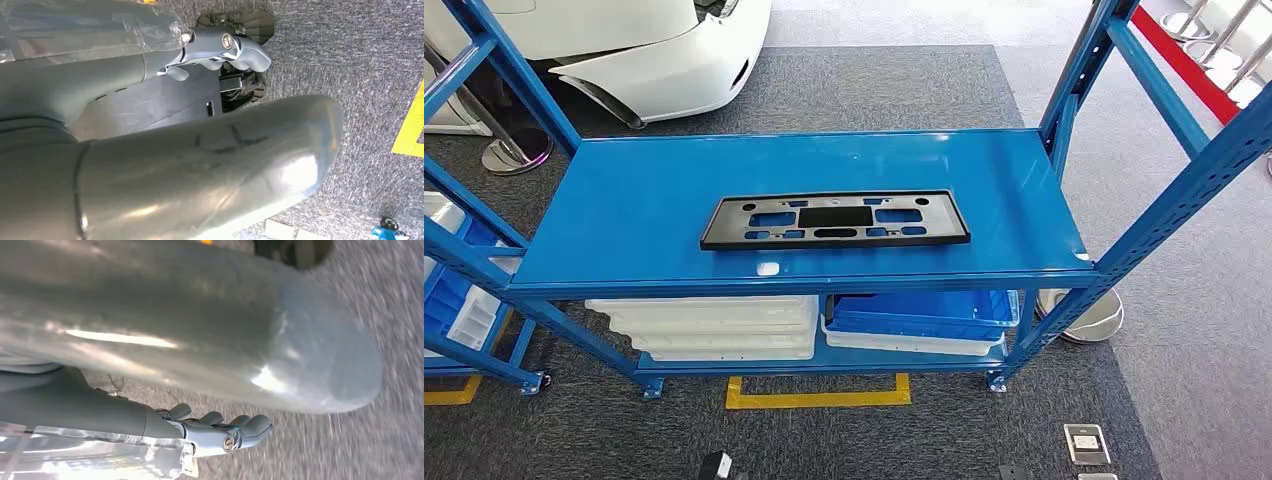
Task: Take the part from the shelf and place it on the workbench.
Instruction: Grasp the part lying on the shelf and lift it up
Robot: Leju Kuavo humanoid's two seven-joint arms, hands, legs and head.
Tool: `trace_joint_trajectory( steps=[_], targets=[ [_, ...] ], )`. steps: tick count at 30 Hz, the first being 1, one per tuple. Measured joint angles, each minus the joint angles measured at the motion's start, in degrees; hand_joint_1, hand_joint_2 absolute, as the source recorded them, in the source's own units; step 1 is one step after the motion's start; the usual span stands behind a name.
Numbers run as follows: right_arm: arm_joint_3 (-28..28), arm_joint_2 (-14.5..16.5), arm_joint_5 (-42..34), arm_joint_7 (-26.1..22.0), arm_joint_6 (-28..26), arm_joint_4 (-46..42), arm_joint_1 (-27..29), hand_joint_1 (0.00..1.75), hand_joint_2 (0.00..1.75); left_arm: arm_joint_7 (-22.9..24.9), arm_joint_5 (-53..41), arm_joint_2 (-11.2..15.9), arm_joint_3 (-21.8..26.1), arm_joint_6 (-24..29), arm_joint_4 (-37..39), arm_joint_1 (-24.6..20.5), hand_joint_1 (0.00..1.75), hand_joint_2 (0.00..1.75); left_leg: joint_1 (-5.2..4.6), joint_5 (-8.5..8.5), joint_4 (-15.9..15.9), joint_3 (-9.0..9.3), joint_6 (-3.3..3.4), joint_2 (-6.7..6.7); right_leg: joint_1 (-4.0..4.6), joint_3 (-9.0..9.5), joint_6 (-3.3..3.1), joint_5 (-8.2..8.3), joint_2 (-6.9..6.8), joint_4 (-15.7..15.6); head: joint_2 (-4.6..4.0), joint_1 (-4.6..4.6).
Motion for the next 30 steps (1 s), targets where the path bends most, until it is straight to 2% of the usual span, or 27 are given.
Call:
trace_joint_trajectory(
  steps=[8, 14, 21, 30],
  targets=[
    [-0.5, -4.2, -4.4, -4.9, -6.3, 5.1, -2.2, 0.0, 0.0, -2.4, 5.8, 2.5, -6.3, -1.4, 1.1, 0.1, 0.0, 0.0, -0.01, -0.01, 0.0, 0.01, 0.01, 0.0, -0.06, -0.01, 0.0, 0.0, -0.02, 0.0, 0.0, -0.05],
    [-2.8, -7.9, -9.7, -13.4, -9.0, 8.3, -2.1, 0.0, 0.0, -3.8, 8.3, 3.7, -9.8, -2.2, 1.5, 0.1, 0.0, 0.0, -0.04, -0.03, 0.0, -0.01, 0.04, 0.0, -0.09, 0.0, 0.0, 0.0, -0.03, 0.0, 0.0, 0.03],
    [-8.6, -8.1, -12.6, -25.3, -9.4, 8.6, -2.7, 0.0, 0.0, -4.6, 9.0, 4.2, -12.4, -2.6, 1.8, 0.0, 0.0, 0.0, -0.04, -0.03, 0.0, 0.0, 0.04, -0.01, -0.07, 0.05, 0.0, 0.0, -0.09, 0.0, 0.0, -0.05],
    [-17.0, -6.9, -14.4, -36.0, -8.7, 1.3, -2.4, 0.0, 0.0, -5.8, 9.4, 4.5, -14.6, -3.3, 2.0, -0.2, 0.0, 0.0, -0.04, -0.02, 0.0, 0.03, 0.04, -0.05, -0.02, 0.08, 0.0, 0.0, -0.13, 0.0, 0.0, -0.06]
  ],
)
